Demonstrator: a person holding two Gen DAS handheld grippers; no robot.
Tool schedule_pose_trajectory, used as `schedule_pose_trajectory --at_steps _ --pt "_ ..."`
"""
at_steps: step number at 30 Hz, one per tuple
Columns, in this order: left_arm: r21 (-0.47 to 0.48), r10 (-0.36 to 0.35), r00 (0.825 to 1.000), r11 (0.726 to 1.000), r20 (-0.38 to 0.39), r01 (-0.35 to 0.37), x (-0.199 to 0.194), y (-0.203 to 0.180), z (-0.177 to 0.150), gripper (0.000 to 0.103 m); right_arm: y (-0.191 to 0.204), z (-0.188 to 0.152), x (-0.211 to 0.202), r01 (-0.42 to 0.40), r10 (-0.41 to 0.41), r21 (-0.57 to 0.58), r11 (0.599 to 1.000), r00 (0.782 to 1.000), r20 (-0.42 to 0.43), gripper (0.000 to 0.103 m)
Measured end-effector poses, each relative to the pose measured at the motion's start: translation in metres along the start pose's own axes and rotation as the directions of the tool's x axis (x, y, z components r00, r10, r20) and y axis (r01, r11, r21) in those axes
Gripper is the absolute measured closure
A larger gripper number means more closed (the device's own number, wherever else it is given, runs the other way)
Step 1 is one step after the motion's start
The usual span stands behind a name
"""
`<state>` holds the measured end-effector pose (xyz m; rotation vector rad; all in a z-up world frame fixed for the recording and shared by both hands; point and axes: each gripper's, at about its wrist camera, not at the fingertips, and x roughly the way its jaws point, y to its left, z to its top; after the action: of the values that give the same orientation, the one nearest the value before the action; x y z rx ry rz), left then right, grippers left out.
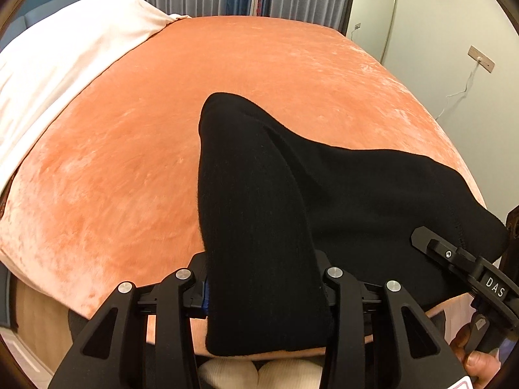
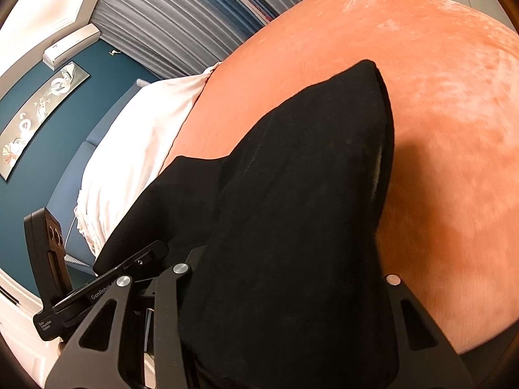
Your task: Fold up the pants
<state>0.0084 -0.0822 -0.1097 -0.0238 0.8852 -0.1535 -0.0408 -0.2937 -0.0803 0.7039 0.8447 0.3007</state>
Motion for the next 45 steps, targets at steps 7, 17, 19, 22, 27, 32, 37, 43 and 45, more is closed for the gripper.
schedule_pose_trajectory --at_steps 7,17,19,22,27,32,37,43,45 --pt "-0.007 -0.069 0.998 0.998 -0.006 0.069 -0.035 0.005 -0.029 0.066 0.011 -0.021 -0.027 -0.008 0.008 -0.02 1.0 1.0 -0.024 0.063" --pt "0.022 -0.063 0.984 0.998 0.169 0.06 -0.084 0.001 0.004 0.067 0.06 0.021 -0.042 -0.068 0.076 -0.129 0.989 0.996 0.054 0.063" --pt "0.013 -0.066 0.972 0.998 0.224 0.064 -0.087 0.004 0.03 0.067 0.074 0.046 -0.036 -0.078 0.094 -0.171 0.982 0.992 0.089 0.063" --pt "0.019 -0.051 0.952 0.999 0.303 0.047 -0.09 0.003 0.068 0.067 0.094 0.087 -0.025 -0.092 0.126 -0.226 0.97 0.981 0.144 0.063" --pt "0.019 -0.024 0.904 1.0 0.427 0.017 -0.081 0.002 0.138 0.067 0.123 0.166 0.005 -0.109 0.181 -0.297 0.949 0.957 0.227 0.063" --pt "0.001 -0.029 0.873 0.999 0.487 0.032 -0.051 0.015 0.214 0.067 0.131 0.233 0.046 -0.125 0.223 -0.329 0.936 0.934 0.28 0.063" --pt "0.009 -0.011 0.858 1.0 0.514 0.007 -0.003 0.022 0.269 0.067 0.116 0.285 0.101 -0.131 0.232 -0.323 0.937 0.926 0.296 0.063" --pt "0.007 -0.005 0.867 1.0 0.498 0.001 0.07 0.035 0.304 0.066 0.089 0.309 0.165 -0.103 0.195 -0.299 0.949 0.935 0.296 0.063" --pt "0.009 0.006 0.872 1.0 0.489 -0.012 0.097 0.037 0.309 0.066 0.077 0.316 0.189 -0.088 0.174 -0.289 0.953 0.942 0.287 0.063"
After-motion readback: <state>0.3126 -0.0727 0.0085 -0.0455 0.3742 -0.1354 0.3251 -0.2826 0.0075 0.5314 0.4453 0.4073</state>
